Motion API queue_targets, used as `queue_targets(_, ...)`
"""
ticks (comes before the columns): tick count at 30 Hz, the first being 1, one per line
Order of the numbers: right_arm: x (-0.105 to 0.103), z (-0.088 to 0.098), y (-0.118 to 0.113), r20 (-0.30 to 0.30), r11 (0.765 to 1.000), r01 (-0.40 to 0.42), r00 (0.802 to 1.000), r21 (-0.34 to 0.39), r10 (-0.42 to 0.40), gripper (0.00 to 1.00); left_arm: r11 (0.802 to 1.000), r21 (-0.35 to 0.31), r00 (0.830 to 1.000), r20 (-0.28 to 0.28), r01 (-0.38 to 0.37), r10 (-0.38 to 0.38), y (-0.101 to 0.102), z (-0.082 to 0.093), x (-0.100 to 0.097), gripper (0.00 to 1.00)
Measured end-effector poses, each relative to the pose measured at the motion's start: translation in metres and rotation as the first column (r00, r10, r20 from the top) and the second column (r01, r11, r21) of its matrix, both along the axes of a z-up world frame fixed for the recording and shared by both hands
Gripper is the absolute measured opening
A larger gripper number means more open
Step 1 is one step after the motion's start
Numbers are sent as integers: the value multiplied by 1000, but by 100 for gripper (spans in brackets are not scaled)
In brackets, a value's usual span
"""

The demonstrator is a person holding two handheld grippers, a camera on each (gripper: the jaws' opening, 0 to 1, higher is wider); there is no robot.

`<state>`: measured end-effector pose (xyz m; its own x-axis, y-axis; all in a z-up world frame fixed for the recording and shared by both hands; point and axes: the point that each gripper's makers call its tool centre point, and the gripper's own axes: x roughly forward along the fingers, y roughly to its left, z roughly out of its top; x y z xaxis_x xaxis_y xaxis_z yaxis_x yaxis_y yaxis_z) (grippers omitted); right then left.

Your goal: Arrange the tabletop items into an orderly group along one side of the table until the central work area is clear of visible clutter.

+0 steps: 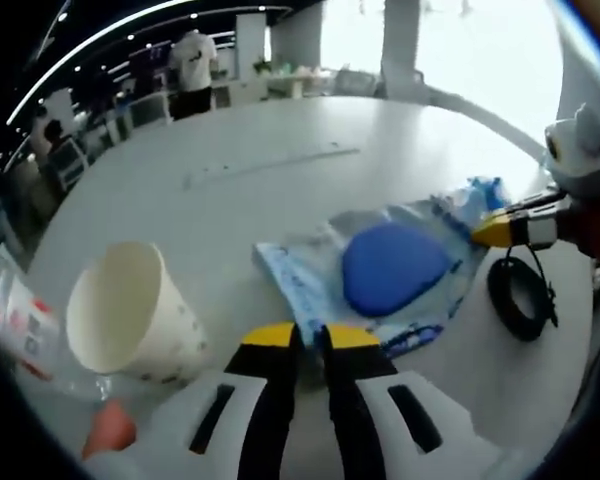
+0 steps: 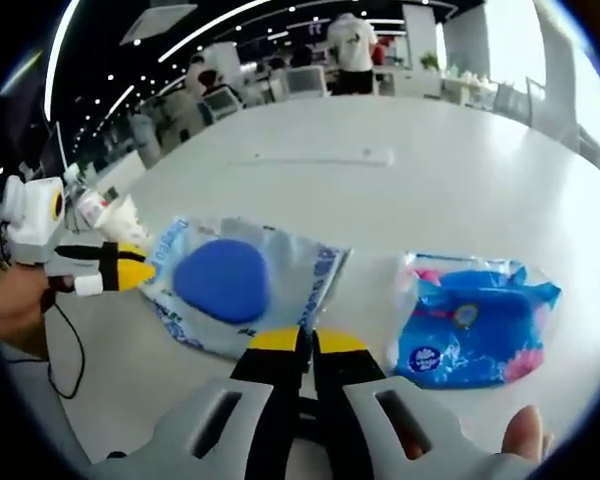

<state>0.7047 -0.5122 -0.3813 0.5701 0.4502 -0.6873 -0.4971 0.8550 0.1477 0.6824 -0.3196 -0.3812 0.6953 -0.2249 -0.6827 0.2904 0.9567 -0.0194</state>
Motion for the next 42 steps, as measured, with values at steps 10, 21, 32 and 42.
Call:
queue_targets(10,-1,0,2,1,1000,1,1000,-4,-1,17,1000,15,1000,27,17,-17,-1,5,3,24)
queue_targets(21,-2,13,13,77,999,-37,996,25,35,38,999,-2,995,95,40,-40,-11,19,3,48)
queue_targets(32,-6,38,21,196,995,-66,979,71,51,51,987,-91,977,181,131,-113,-32,45,-9,57)
queue_targets(42,-28,67,33,286,991,-115,954,69,90,57,960,-115,945,240,255,-222,-55,64,-41,61)
